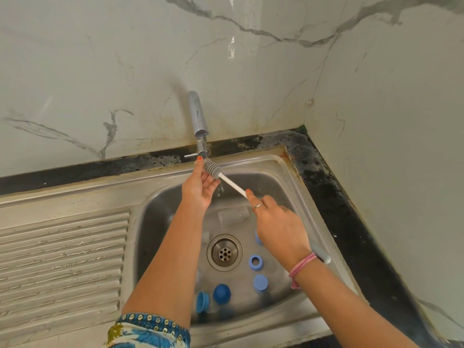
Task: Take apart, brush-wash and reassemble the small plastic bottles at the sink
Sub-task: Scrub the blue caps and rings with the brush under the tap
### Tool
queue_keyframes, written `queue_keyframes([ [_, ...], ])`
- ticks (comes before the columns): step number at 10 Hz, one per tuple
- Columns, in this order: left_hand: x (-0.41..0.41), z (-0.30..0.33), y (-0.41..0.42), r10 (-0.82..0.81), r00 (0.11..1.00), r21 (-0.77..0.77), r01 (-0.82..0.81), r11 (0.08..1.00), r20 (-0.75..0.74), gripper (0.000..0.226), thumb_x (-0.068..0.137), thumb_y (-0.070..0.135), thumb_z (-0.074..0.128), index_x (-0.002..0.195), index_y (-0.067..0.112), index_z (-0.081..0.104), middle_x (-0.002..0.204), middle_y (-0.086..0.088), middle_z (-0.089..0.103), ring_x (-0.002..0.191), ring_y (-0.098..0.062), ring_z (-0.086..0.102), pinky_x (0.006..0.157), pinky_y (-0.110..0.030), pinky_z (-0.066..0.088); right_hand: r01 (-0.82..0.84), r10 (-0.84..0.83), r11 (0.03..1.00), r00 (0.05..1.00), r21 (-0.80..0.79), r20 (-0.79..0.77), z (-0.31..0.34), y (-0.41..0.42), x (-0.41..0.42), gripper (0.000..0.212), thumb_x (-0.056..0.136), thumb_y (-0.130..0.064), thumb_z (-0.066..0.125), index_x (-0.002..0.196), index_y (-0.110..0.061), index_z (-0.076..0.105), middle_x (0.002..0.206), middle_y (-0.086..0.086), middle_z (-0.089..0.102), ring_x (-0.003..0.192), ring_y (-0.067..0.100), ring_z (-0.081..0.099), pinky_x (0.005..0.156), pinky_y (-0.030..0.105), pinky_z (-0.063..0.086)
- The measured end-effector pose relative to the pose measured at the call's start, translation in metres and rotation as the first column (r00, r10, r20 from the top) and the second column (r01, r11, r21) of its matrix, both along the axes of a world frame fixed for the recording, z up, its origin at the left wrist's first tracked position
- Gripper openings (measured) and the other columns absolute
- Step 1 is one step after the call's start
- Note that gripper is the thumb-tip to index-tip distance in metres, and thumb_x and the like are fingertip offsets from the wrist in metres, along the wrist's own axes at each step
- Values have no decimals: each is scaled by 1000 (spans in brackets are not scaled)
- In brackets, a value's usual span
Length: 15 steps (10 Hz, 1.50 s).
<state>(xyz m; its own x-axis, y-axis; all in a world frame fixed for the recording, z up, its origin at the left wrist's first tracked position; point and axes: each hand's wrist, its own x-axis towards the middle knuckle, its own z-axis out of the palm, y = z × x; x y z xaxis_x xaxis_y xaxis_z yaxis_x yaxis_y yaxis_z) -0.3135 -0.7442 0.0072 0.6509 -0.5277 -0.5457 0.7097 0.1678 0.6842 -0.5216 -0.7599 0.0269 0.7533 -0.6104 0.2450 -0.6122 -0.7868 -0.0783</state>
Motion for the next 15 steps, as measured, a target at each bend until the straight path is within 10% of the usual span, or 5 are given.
queue_keyframes([
  [5,22,18,17,-286,950,-276,310,910,124,23,92,15,56,109,1,62,101,-12,70,106,-26,68,93,-42,52,-414,-549,-391,822,822,153,13,-3,5,33,97,-9,50,126,-20,61,71,-1,51,43,6,30,35,18,22],
  [8,6,25,-4,-115,985,178,91,980,127,20,94,32,58,93,12,58,62,1,57,53,-10,60,75,-35,49,5,66,939,979,345,-195,-7,14,10,56,103,-20,33,154,-32,11,97,0,50,73,21,58,61,30,40],
  [10,-4,23,1,-108,989,-440,52,897,-103,18,86,21,64,70,19,56,50,7,51,62,-10,66,99,-44,48,-431,-525,-544,844,720,108,10,18,3,33,100,-25,47,131,-26,58,62,-6,37,37,1,25,31,15,19],
  [13,-15,32,-19,-181,944,283,101,954,276,23,101,27,42,86,15,54,78,-3,57,62,-10,59,66,-29,43,71,-25,880,994,469,-103,5,-2,9,45,105,-28,31,150,-31,30,89,5,62,73,25,60,63,35,42],
  [15,-7,28,-4,-229,973,-305,222,926,14,25,96,21,45,75,13,54,66,0,54,78,-16,66,88,-44,55,-402,-464,-585,878,705,115,5,-8,-2,36,97,-26,48,132,-26,56,59,-5,32,37,1,25,31,14,19],
])
